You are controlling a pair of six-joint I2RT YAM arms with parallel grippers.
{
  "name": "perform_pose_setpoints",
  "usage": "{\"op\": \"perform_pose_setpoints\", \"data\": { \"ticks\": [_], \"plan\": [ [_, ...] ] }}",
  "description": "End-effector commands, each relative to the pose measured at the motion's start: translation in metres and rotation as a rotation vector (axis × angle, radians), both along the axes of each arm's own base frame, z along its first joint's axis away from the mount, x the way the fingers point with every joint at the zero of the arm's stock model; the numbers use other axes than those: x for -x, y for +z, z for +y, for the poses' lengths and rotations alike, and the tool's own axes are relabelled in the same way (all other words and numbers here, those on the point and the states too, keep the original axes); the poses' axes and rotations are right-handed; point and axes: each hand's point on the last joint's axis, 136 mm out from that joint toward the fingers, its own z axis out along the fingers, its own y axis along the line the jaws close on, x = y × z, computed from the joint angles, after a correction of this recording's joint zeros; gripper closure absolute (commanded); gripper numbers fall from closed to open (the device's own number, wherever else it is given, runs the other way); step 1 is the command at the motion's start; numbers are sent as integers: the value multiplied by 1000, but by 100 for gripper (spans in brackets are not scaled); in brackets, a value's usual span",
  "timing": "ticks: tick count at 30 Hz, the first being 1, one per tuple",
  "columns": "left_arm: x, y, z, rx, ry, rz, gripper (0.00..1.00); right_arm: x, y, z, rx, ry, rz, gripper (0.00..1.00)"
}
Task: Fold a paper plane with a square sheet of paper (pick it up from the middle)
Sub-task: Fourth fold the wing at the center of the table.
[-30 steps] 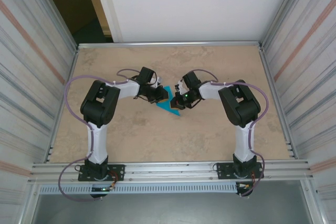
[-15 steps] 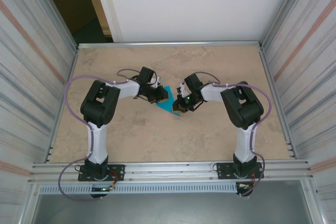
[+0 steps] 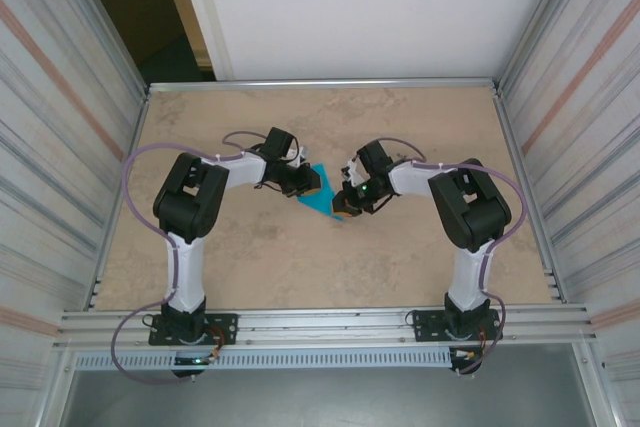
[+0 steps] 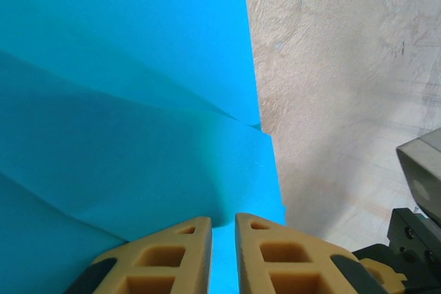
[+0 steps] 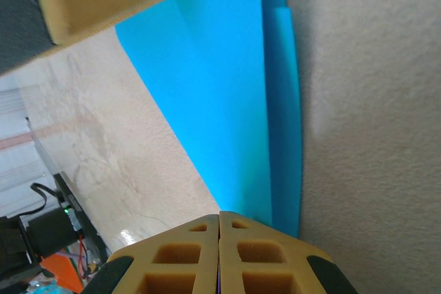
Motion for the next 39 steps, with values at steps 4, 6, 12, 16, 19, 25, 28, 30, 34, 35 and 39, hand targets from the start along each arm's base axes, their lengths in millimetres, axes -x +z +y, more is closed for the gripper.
{"op": "perform_pose_setpoints", "data": {
  "ticks": [4,6,12,16,19,25,28,30,34,35,39],
  "plan": [
    [27,-56,26,-157,34,148,82,15,-13,-7,21,16,57,93],
    [27,-56,26,-157,34,147,82,17,-18,-8,29,19,68,93],
    [27,-56,26,-158,35,149,82,18,-28,-11,50,12,89,93],
    [27,-56,26,-159,36,148,82,16,-18,-13,36,3,65,93],
    [27,-56,27,-161,36,148,82,13,3,-13,8,3,13,92],
    [28,-58,27,-163,37,154,82,8,30,-10,-33,8,-61,91],
    [28,-58,27,-160,37,153,82,1,28,-7,-21,3,-66,91],
    [29,-59,27,-159,35,155,82,-6,22,-3,1,9,-64,92],
    [30,-60,27,-162,37,159,82,-26,10,8,38,14,-66,95],
    [30,-61,27,-161,37,160,82,-31,5,10,49,11,-63,96],
    [31,-62,27,-164,39,168,82,-39,-6,17,61,18,-53,97]
  ]
}}
